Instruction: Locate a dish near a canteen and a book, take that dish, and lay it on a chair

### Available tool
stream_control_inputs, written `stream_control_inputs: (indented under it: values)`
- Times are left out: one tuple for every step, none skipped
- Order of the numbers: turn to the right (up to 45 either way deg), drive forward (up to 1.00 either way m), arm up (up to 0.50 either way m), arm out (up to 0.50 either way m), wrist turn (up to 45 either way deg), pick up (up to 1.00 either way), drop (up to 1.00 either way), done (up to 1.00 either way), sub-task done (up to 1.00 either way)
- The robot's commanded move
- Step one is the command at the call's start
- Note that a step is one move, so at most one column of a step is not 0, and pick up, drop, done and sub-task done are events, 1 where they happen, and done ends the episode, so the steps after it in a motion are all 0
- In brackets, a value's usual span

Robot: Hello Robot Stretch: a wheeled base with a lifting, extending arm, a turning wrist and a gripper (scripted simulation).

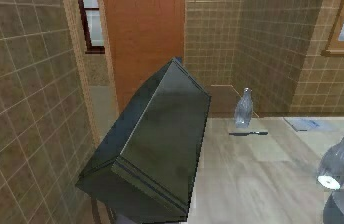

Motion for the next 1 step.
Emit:
stream_control_inputs:
  values:
    - [0.0,0.00,-0.42,0.00,0.0,0.00,0.00,0.00,0.00]
